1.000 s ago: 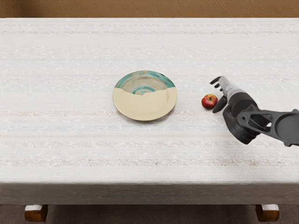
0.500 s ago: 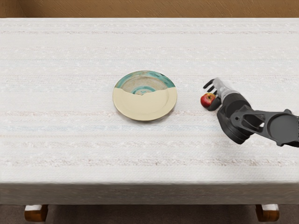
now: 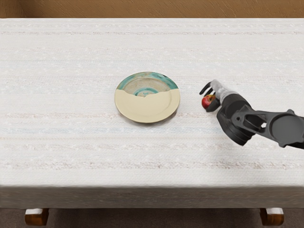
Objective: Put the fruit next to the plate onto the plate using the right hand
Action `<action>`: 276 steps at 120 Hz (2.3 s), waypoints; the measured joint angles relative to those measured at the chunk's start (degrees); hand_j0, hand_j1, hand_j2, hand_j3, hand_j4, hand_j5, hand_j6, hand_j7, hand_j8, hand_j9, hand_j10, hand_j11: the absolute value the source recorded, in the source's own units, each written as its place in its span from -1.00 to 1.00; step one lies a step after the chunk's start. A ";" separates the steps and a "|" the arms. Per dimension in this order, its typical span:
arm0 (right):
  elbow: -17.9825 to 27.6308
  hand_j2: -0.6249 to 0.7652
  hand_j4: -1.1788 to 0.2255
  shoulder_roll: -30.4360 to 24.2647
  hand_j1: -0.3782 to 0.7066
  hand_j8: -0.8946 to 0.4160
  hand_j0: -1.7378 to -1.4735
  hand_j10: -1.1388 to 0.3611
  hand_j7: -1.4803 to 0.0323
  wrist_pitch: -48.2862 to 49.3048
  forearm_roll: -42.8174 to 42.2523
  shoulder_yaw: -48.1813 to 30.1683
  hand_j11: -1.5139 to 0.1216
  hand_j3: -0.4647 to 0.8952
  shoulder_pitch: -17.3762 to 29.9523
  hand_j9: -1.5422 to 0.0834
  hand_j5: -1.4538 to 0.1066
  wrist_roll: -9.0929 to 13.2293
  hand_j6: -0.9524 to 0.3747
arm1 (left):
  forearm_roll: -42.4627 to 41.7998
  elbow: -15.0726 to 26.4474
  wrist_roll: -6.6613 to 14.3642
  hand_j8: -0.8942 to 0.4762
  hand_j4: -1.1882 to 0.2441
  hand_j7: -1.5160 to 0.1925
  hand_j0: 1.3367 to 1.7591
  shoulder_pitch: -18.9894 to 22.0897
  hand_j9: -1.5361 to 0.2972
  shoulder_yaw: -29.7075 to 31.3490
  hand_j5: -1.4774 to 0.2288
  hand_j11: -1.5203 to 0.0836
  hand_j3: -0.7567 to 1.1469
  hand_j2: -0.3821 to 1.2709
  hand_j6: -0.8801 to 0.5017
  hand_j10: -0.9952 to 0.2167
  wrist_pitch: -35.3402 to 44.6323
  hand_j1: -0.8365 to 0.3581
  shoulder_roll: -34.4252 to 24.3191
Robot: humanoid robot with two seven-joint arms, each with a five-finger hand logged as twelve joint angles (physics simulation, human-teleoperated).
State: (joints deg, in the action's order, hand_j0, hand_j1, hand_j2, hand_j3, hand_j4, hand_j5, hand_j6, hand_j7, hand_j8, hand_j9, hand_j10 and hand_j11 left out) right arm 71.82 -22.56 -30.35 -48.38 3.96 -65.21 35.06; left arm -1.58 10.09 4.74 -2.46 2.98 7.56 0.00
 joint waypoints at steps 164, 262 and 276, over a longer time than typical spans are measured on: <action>3.79 0.04 -0.11 6.67 0.12 -0.29 -0.39 -0.22 0.00 3.61 0.15 -11.73 -0.03 -0.32 -1.13 0.01 -0.07 -0.03 -0.37 | 0.00 0.01 0.00 0.29 0.65 0.76 0.52 0.00 0.67 0.00 0.72 0.88 -0.20 -0.54 0.26 0.63 0.00 0.97 0.00; 2.89 -0.10 0.29 12.61 -0.38 -0.01 -0.39 0.15 0.48 -4.24 0.95 -13.05 0.41 -0.32 1.10 0.46 0.40 -0.05 0.02 | 0.00 0.00 0.00 0.29 0.65 0.76 0.52 0.00 0.67 0.00 0.72 0.88 -0.20 -0.54 0.26 0.63 0.00 0.97 0.00; 3.39 -0.10 0.46 11.06 -0.63 0.15 -0.40 0.31 0.69 3.15 2.41 -16.22 0.60 -0.32 0.96 0.65 0.60 -0.06 0.20 | 0.00 0.00 0.00 0.29 0.65 0.76 0.52 0.00 0.67 0.00 0.72 0.88 -0.20 -0.54 0.26 0.63 0.00 0.97 0.00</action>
State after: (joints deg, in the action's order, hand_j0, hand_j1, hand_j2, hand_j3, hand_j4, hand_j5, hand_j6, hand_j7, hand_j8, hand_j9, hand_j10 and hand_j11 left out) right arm 75.21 -11.50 -27.20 -45.96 -12.26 -64.24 35.00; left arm -1.58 10.09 4.75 -2.46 2.98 7.56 0.00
